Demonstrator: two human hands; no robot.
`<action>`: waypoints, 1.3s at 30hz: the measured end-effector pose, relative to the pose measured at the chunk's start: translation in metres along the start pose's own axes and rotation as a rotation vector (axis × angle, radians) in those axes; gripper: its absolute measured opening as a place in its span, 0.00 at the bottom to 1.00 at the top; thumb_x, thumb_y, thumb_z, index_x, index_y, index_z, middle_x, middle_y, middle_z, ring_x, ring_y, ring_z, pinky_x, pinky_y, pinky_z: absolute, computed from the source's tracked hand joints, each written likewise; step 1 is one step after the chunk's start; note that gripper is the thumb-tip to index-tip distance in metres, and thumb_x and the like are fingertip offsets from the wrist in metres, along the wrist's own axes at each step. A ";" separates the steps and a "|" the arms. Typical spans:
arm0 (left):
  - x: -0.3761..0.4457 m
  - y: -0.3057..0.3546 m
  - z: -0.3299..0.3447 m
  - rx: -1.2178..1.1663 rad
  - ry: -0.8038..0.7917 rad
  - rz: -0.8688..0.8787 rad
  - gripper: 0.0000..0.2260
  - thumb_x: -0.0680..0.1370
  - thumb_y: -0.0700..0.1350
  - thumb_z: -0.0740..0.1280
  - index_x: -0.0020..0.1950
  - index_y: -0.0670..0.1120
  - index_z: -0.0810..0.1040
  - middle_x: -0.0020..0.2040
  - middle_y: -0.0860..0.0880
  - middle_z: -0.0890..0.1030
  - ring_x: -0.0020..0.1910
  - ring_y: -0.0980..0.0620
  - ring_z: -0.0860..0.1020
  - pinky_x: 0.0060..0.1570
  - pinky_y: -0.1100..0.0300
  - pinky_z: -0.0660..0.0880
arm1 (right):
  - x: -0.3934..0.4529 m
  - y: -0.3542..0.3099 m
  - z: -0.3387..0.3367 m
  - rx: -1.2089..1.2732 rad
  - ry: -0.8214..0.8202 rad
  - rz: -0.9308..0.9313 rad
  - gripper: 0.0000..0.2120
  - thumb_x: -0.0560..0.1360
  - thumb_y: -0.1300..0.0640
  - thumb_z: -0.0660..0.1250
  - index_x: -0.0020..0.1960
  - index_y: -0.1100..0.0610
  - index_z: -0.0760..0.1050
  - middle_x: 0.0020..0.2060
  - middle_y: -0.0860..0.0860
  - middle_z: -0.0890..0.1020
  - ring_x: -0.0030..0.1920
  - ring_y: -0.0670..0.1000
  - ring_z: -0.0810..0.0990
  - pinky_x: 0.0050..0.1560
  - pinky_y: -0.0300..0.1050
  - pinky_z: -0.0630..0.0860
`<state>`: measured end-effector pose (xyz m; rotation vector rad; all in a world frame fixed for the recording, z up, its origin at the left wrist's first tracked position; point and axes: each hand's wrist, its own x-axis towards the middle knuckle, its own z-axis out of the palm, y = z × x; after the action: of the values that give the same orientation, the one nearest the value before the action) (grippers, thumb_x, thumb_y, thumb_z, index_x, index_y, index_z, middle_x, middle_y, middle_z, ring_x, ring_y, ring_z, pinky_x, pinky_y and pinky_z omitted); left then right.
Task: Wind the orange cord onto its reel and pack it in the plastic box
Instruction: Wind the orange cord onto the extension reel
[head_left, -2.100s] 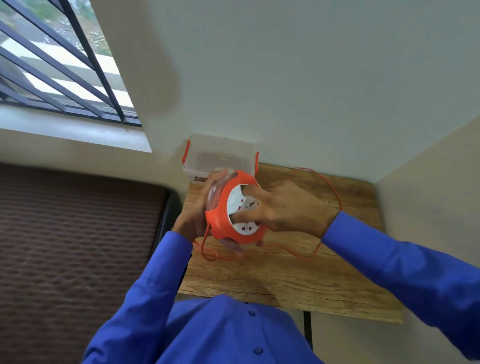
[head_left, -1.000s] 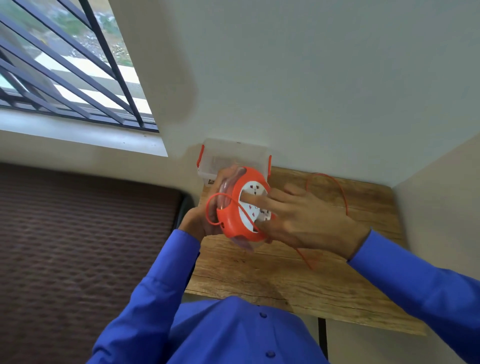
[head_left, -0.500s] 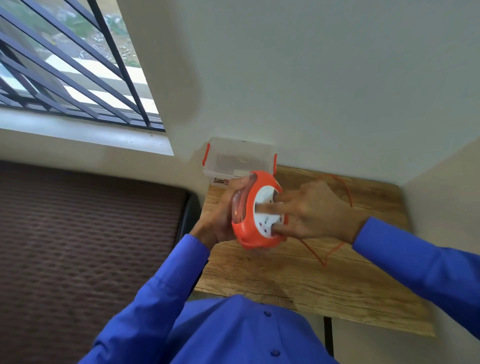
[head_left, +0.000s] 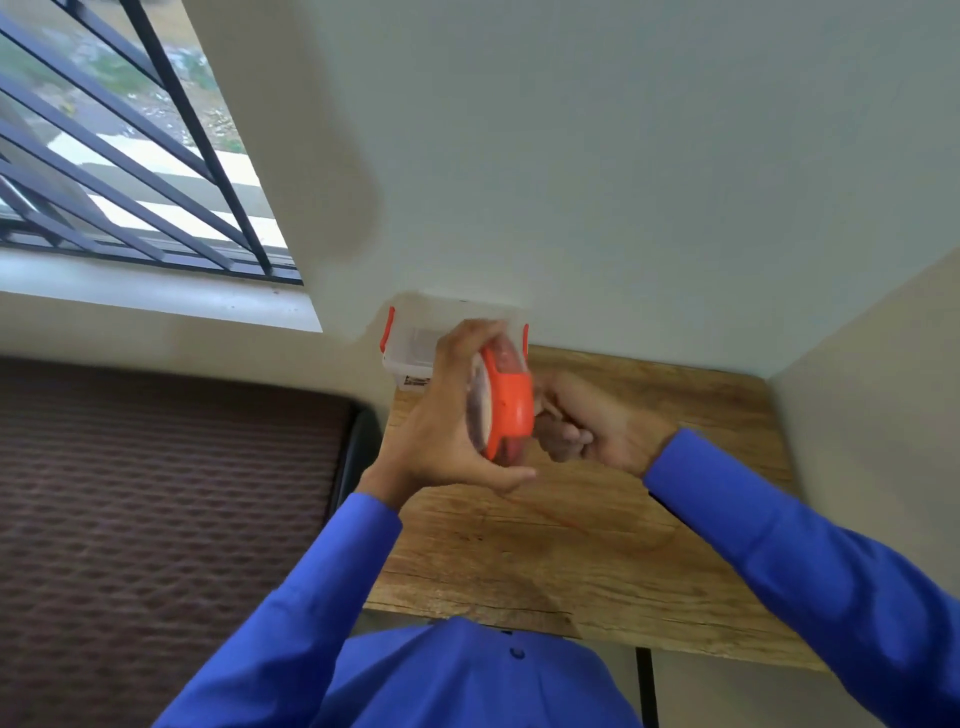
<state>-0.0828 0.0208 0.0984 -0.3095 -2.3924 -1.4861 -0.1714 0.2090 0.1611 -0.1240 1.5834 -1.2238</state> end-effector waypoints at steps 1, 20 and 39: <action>-0.003 -0.003 -0.001 -0.143 0.034 -0.116 0.60 0.63 0.57 0.85 0.87 0.53 0.55 0.80 0.48 0.65 0.75 0.47 0.75 0.66 0.47 0.82 | -0.003 0.000 0.003 -0.085 -0.007 -0.071 0.27 0.84 0.47 0.60 0.28 0.50 0.80 0.18 0.46 0.70 0.17 0.43 0.61 0.24 0.38 0.56; -0.013 -0.010 0.019 -1.261 -0.024 -0.717 0.50 0.72 0.74 0.74 0.82 0.41 0.73 0.78 0.29 0.75 0.73 0.28 0.77 0.71 0.25 0.72 | -0.008 -0.006 0.018 -0.941 0.502 -0.572 0.33 0.65 0.36 0.77 0.68 0.45 0.84 0.53 0.48 0.91 0.48 0.48 0.89 0.54 0.50 0.87; -0.020 -0.048 0.000 -1.091 0.020 -0.742 0.47 0.72 0.76 0.74 0.79 0.44 0.79 0.72 0.37 0.84 0.69 0.37 0.85 0.60 0.43 0.85 | -0.002 0.010 0.007 -1.191 0.229 -0.739 0.12 0.80 0.49 0.70 0.59 0.50 0.89 0.59 0.46 0.84 0.45 0.40 0.83 0.42 0.35 0.80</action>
<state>-0.0801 -0.0007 0.0509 0.4353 -1.4571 -2.9858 -0.1602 0.2105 0.1557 -1.4644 2.3900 -0.6213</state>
